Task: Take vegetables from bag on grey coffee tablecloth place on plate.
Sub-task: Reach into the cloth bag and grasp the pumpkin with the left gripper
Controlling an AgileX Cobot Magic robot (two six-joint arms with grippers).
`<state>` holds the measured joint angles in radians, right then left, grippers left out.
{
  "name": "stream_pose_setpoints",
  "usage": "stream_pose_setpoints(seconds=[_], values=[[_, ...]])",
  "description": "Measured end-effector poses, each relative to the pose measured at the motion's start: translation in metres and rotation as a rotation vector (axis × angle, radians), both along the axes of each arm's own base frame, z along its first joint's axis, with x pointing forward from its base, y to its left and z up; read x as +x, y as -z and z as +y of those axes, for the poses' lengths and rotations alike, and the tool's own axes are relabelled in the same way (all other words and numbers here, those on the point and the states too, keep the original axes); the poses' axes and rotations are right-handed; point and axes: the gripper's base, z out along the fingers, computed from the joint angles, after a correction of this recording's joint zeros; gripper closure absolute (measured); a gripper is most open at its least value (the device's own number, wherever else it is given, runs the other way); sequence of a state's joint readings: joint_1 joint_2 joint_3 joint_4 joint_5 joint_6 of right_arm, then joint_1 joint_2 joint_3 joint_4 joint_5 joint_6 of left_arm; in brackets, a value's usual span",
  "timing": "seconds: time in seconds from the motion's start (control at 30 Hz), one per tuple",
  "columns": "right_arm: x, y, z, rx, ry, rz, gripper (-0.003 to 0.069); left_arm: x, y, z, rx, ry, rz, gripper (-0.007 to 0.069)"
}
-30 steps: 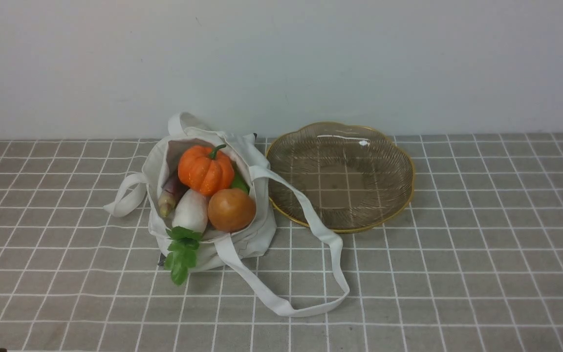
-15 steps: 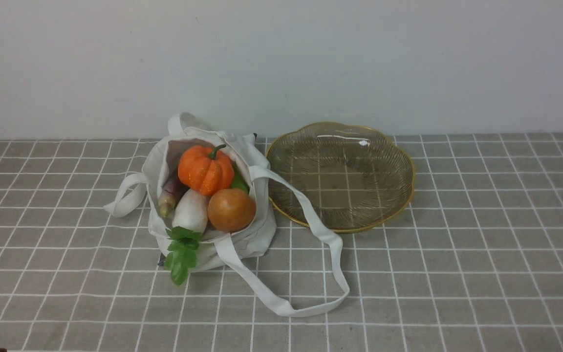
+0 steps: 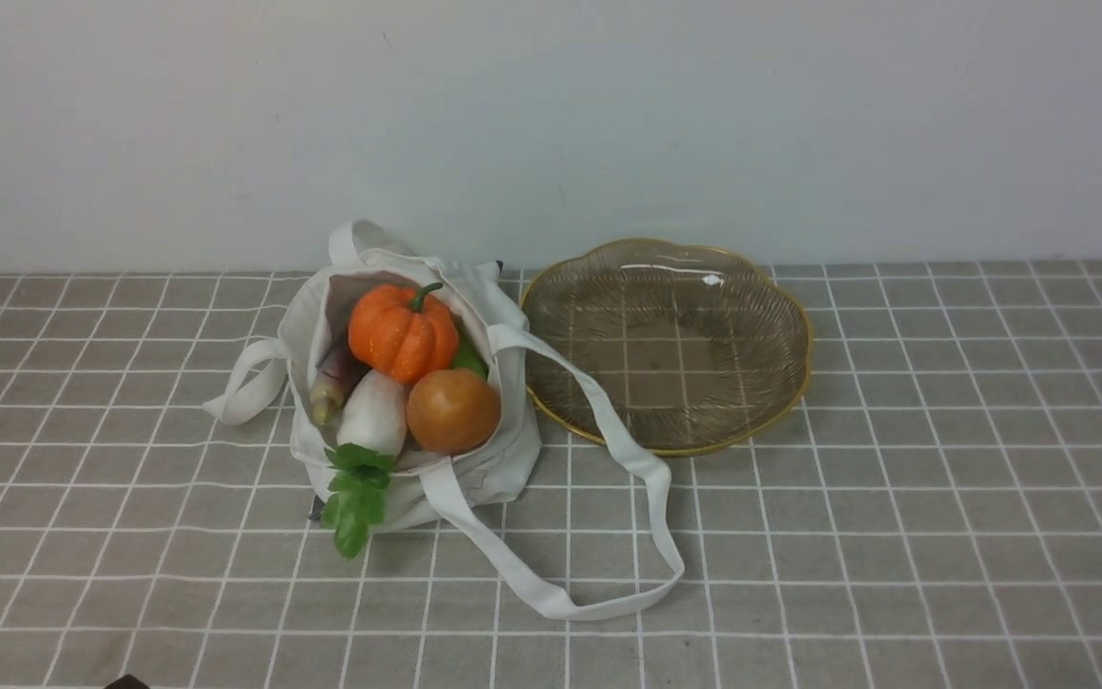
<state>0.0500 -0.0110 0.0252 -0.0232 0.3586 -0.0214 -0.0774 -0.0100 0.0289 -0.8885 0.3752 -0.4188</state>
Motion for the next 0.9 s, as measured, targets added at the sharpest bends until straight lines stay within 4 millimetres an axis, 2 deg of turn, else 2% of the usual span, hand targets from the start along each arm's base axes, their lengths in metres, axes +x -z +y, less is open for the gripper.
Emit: stream_pose_setpoints(seconds=[0.1,0.17,0.2,0.27,0.4,0.53,0.6,0.63,0.67,0.73,0.77,0.8,0.9], values=[[0.0,0.0,0.0,-0.003,-0.001,0.0,0.0673,-0.001,-0.004,-0.002,0.017,0.029,-0.024,0.0629],[0.0,0.0,0.0,-0.003,-0.001,0.0,0.0673,-0.006,-0.026,-0.006,0.103,0.093,-0.108,0.0629],[0.0,0.0,0.0,-0.003,-0.001,0.0,0.0673,-0.007,-0.029,-0.006,0.102,0.096,-0.114,0.0629],[0.0,0.0,0.0,-0.003,-0.001,0.0,0.0673,-0.011,-0.071,-0.011,0.223,0.164,-0.205,0.0629],[0.0,0.0,0.0,-0.003,-0.001,0.001,0.0673,-0.001,-0.108,-0.018,0.385,0.295,-0.15,0.0629],[0.0,0.0,0.0,-0.003,-0.001,0.001,0.0673,0.029,-0.124,-0.022,0.599,0.488,0.069,0.0629],[0.0,0.0,0.0,-0.003,-0.001,0.001,0.0673,0.053,-0.127,-0.019,0.706,0.572,0.21,0.0629],[0.0,0.0,0.0,-0.003,-0.001,0.001,0.0673,0.072,-0.126,-0.018,0.756,0.618,0.303,0.0629],[0.0,0.0,0.0,-0.003,-0.001,0.001,0.0673,0.077,-0.126,-0.017,0.771,0.627,0.325,0.0629],[0.0,0.0,0.0,-0.003,-0.001,0.001,0.0673,0.115,-0.127,-0.015,0.842,0.677,0.418,0.0629],[0.0,0.0,0.0,-0.003,-0.001,0.001,0.0673,0.115,-0.13,-0.015,0.848,0.674,0.411,0.0629],[0.0,0.0,0.0,-0.003,-0.001,0.001,0.0673,0.139,-0.129,-0.016,0.857,0.699,0.446,0.0629],[0.0,0.0,0.0,-0.003,-0.001,0.001,0.0673,0.173,-0.129,-0.018,0.86,0.72,0.473,0.0629]])
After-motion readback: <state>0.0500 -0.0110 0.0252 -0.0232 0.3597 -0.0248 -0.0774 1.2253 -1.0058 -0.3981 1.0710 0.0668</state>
